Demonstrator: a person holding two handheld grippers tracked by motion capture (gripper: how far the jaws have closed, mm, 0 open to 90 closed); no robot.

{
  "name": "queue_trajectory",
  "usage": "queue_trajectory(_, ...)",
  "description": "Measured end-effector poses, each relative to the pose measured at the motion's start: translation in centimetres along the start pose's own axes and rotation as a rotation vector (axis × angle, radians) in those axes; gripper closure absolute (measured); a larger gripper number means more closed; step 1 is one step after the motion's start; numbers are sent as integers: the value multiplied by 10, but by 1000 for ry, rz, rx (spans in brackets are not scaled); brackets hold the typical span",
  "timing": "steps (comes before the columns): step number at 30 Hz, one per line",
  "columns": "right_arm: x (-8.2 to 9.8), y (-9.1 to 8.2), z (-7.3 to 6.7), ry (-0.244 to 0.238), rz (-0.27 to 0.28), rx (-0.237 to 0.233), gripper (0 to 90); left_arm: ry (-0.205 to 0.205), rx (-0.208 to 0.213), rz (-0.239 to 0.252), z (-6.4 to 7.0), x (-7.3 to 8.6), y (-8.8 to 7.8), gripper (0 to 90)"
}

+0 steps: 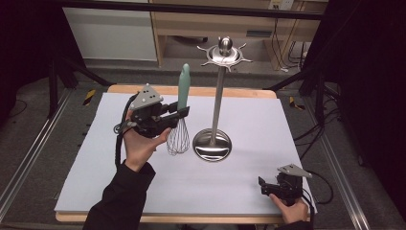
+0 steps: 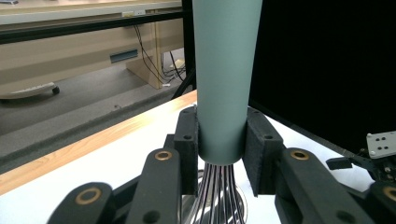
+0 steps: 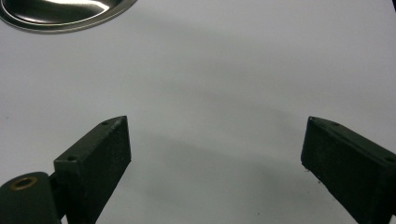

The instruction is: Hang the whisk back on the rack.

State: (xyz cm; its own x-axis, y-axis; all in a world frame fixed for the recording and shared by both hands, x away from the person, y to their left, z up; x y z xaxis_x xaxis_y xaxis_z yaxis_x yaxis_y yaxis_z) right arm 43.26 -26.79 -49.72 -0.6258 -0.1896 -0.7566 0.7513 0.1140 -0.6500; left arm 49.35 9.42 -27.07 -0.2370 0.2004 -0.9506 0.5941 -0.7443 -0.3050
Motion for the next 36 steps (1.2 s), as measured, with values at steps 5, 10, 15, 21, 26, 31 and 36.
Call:
queue_trajectory(5,0,0,0,5,-3,2,88,6,1,-12,1,-5,6,691)
queue_trajectory(10,0,0,0,3,0,-2,88,12,-3,-24,2,-10,12,691)
queue_trajectory(15,0,-1,0,6,-2,-1,88,17,-9,-38,2,-12,17,691)
queue_trajectory(21,0,0,0,4,0,2,88,15,-8,-49,0,-13,21,691)
queue_trajectory(26,0,-1,0,6,-1,-4,88,20,-8,-50,1,-14,22,691)
queue_trajectory(31,0,0,0,4,0,-2,87,26,-13,-65,2,-16,25,691)
queue_trajectory(36,0,-1,0,5,-1,-5,88,30,-15,-74,2,-19,29,690)
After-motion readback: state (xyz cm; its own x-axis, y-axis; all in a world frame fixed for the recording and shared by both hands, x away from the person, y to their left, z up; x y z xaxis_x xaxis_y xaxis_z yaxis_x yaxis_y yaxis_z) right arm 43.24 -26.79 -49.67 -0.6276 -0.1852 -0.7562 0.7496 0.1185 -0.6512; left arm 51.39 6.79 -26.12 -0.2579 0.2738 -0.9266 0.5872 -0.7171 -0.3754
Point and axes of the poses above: each handheld gripper's, and its own axes: y roughly forward along the jaws, x roughly out of its underside, z roughly to its right, the point moved 4 cm from there along y, roughly forward along the jaws, and after that the axes turned 5 degrees about x, right-handed, at the moved point
